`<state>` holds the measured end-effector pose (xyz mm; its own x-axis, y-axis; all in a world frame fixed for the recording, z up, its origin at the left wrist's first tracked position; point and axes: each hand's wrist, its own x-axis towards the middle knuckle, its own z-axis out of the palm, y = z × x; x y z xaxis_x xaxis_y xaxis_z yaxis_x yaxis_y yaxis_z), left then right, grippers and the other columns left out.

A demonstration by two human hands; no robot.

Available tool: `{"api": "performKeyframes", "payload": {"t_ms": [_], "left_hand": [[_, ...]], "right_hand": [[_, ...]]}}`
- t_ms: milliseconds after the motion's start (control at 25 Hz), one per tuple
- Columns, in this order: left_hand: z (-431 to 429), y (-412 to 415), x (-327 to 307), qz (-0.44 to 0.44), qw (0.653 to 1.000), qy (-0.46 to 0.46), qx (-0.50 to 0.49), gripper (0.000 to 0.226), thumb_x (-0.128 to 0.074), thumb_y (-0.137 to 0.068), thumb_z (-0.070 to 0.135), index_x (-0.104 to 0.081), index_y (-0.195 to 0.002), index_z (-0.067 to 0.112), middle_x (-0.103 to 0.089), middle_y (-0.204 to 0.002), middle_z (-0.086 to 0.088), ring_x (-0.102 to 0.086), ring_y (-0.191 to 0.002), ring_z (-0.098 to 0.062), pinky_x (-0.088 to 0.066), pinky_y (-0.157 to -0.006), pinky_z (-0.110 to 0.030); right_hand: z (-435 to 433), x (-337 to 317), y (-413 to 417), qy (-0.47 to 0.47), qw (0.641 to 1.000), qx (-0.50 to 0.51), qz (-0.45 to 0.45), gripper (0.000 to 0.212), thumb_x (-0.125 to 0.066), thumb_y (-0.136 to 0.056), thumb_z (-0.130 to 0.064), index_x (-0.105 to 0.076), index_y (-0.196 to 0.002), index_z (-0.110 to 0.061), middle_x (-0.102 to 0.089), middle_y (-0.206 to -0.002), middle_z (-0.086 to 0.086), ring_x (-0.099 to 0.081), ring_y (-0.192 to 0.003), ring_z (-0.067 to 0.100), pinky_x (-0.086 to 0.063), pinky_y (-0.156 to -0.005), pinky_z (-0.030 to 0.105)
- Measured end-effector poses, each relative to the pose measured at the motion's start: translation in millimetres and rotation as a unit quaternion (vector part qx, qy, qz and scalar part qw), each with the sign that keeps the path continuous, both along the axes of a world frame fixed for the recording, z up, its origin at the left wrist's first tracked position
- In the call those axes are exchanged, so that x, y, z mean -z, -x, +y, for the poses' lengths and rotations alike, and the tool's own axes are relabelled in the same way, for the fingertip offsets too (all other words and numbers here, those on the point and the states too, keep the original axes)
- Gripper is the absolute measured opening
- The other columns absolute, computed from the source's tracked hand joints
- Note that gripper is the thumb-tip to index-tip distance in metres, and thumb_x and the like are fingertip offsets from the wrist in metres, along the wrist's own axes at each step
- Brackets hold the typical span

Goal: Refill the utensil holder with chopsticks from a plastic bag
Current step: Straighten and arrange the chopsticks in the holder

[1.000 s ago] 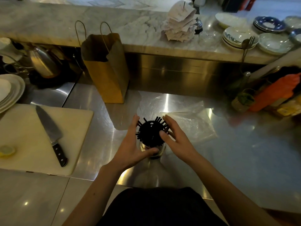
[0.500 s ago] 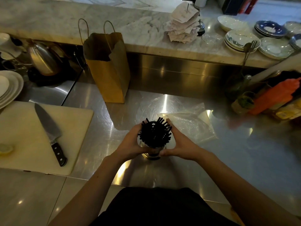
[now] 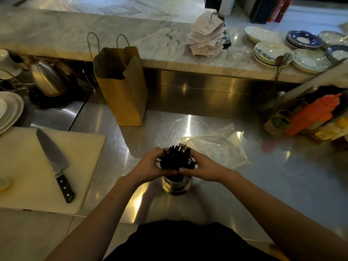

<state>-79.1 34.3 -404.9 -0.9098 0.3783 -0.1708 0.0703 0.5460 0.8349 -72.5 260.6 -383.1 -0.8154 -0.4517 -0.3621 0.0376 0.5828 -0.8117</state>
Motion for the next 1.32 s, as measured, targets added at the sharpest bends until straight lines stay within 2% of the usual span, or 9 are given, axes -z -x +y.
{"api": "performKeyframes", "payload": {"t_ms": [80,160,280,560,760,840,960,1080,1320], "left_hand": [[0.7,2.5,-3.7,-0.011,1.0,-0.001,0.007,0.046,-0.085,-0.067,0.038,-0.058,-0.102,0.048,-0.061,-0.104,0.004,-0.059,-0.099,-0.015,-0.053,-0.089,-0.042],[1.4,5.3,-5.4,-0.017,1.0,0.002,0.017,0.039,-0.084,-0.068,0.039,-0.061,-0.098,0.047,-0.061,-0.1,0.003,-0.06,-0.096,-0.017,-0.053,-0.087,-0.044],[1.1,8.4,-2.0,0.0,1.0,0.006,0.021,0.041,-0.079,-0.067,0.05,-0.069,-0.103,0.034,-0.061,-0.099,0.002,-0.059,-0.095,-0.018,-0.053,-0.084,-0.046],[6.2,-2.8,3.2,0.036,0.998,-0.046,-0.003,0.024,-0.072,-0.084,0.028,-0.069,-0.108,0.027,-0.066,-0.103,0.012,-0.061,-0.098,-0.009,-0.049,-0.083,-0.029],[4.0,0.1,-4.7,0.037,0.999,-0.001,0.015,0.032,-0.064,-0.083,0.046,-0.068,-0.101,0.02,-0.064,-0.095,0.007,-0.059,-0.089,-0.007,-0.048,-0.076,-0.028],[4.7,-0.2,-6.6,0.031,0.999,0.011,0.019,0.028,-0.069,-0.085,0.033,-0.065,-0.109,0.02,-0.062,-0.101,0.007,-0.057,-0.092,-0.005,-0.046,-0.08,-0.028],[5.9,-5.1,-15.4,0.043,0.999,-0.01,-0.006,0.06,-0.073,-0.083,0.028,-0.048,-0.137,0.027,-0.058,-0.127,0.006,-0.052,-0.113,-0.003,-0.043,-0.095,-0.022],[4.8,-8.2,-24.3,0.079,0.996,-0.028,-0.023,0.08,-0.073,-0.083,0.027,-0.025,-0.146,0.043,-0.051,-0.136,0.009,-0.051,-0.119,-0.005,-0.042,-0.1,-0.021],[7.1,-16.6,-23.3,0.1,0.994,0.016,0.031,0.062,-0.056,-0.095,0.027,-0.025,-0.147,0.042,-0.048,-0.146,0.004,-0.047,-0.131,-0.013,-0.043,-0.109,-0.037]], "right_hand": [[-0.5,4.7,0.4,0.01,1.0,0.014,-0.026,0.082,-0.067,-0.084,-0.045,-0.019,-0.15,-0.037,-0.038,-0.152,-0.004,-0.034,-0.139,0.015,-0.035,-0.112,0.034],[-1.7,7.1,-0.3,0.015,0.999,0.027,-0.04,0.075,-0.063,-0.086,-0.048,-0.024,-0.148,-0.038,-0.042,-0.15,-0.003,-0.038,-0.137,0.017,-0.037,-0.111,0.038],[-3.1,9.5,-3.1,0.03,0.997,0.049,-0.057,0.059,-0.055,-0.092,-0.043,-0.035,-0.145,-0.03,-0.052,-0.138,-0.004,-0.048,-0.13,0.018,-0.043,-0.104,0.031],[-9.6,-0.7,-5.8,0.068,0.995,0.067,-0.038,0.044,-0.048,-0.098,-0.036,-0.042,-0.141,-0.028,-0.054,-0.129,-0.009,-0.05,-0.122,0.009,-0.044,-0.101,0.024],[-11.3,-6.0,-5.9,0.048,0.997,0.063,-0.019,0.037,-0.046,-0.098,-0.04,-0.051,-0.133,-0.03,-0.062,-0.122,-0.006,-0.057,-0.116,0.009,-0.049,-0.095,0.023],[-11.2,-5.2,-4.1,0.029,0.998,0.05,-0.03,0.038,-0.048,-0.097,-0.041,-0.049,-0.134,-0.03,-0.062,-0.122,-0.004,-0.057,-0.119,0.016,-0.048,-0.096,0.025],[-8.9,-6.0,-2.6,0.0,0.999,0.054,-0.005,0.06,-0.051,-0.094,-0.045,-0.029,-0.148,-0.031,-0.046,-0.147,0.002,-0.042,-0.135,0.02,-0.036,-0.104,0.027],[-6.1,-2.8,-3.7,-0.01,0.998,0.055,-0.005,0.069,-0.053,-0.092,-0.047,-0.021,-0.151,-0.03,-0.035,-0.154,0.002,-0.034,-0.14,0.021,-0.031,-0.107,0.029],[-4.9,6.7,-8.8,0.026,0.998,0.043,-0.029,0.063,-0.052,-0.093,-0.046,-0.026,-0.149,-0.029,-0.046,-0.147,-0.001,-0.043,-0.136,0.02,-0.04,-0.103,0.025]]}}
